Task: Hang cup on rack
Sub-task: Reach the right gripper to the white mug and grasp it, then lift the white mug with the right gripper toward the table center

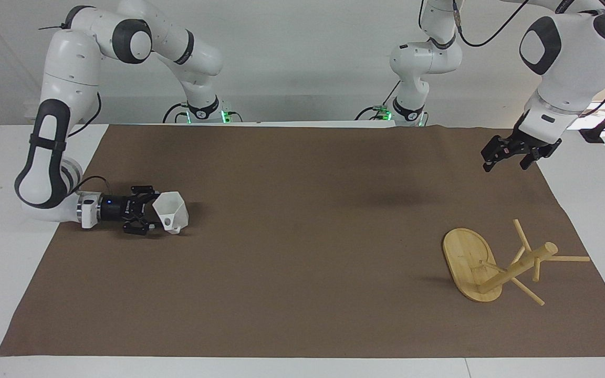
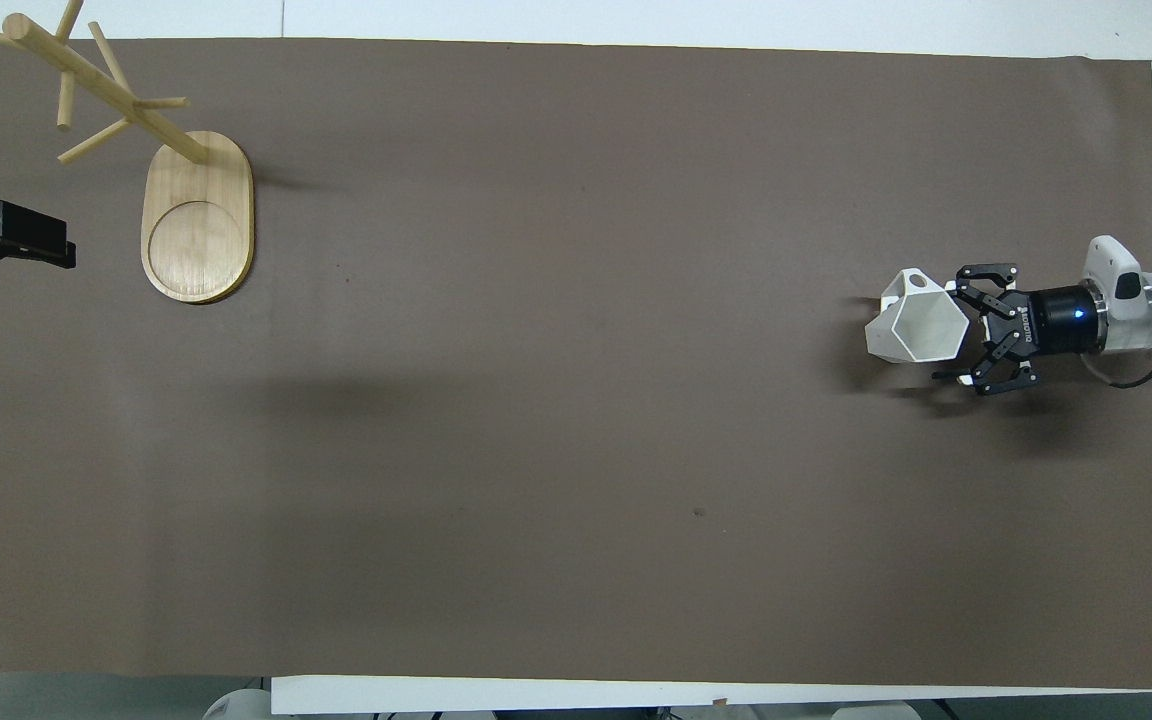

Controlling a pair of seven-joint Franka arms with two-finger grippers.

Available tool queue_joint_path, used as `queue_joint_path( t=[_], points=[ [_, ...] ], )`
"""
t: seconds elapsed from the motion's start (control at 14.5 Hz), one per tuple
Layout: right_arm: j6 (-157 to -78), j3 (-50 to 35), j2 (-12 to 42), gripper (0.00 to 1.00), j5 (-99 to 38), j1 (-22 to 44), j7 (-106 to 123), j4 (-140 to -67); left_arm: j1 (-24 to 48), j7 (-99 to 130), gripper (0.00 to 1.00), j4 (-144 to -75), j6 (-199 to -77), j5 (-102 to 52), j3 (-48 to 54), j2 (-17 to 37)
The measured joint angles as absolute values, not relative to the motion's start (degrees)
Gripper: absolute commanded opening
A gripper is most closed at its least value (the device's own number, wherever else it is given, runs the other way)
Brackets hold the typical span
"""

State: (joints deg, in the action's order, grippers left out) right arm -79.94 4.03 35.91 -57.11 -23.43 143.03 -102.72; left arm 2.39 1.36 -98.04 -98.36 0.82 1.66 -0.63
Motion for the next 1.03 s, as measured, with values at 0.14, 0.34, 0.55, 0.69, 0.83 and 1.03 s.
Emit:
queue_joint_path(
  t=[0.14,0.34,0.55,0.69,0.83,1.03],
  points=[
    [-79.84,4.03,35.91,1.0,-57.12,-22.84,143.87,-103.26,2.36,1.33,1.0,-98.08,-98.36,0.82,1.64,-0.63],
    [-79.81,4.01,35.91,1.0,-57.24,-21.4,146.05,-105.02,2.19,1.29,1.0,-98.13,-98.5,0.82,1.6,-0.63],
    [-79.83,4.02,35.88,1.0,-57.27,-21.24,146.45,-105.92,2.14,1.29,1.0,-98.13,-99.01,0.82,1.6,-0.63],
    [-80.44,4.05,35.69,1.0,-57.97,-21.27,146.45,-105.92,2.11,1.29,1.0,-98.14,-99.01,0.82,1.6,-0.63],
    [-82.29,4.05,35.61,1.0,-59.66,-21.16,146.45,-105.92,2.08,1.29,1.0,-98.14,-99.05,0.82,1.6,-0.63],
    [-82.5,4.03,35.61,1.0,-59.82,-20.1,146.45,-105.92,2.04,1.24,1.0,-98.14,-99.04,0.82,1.59,-0.63]
  ],
)
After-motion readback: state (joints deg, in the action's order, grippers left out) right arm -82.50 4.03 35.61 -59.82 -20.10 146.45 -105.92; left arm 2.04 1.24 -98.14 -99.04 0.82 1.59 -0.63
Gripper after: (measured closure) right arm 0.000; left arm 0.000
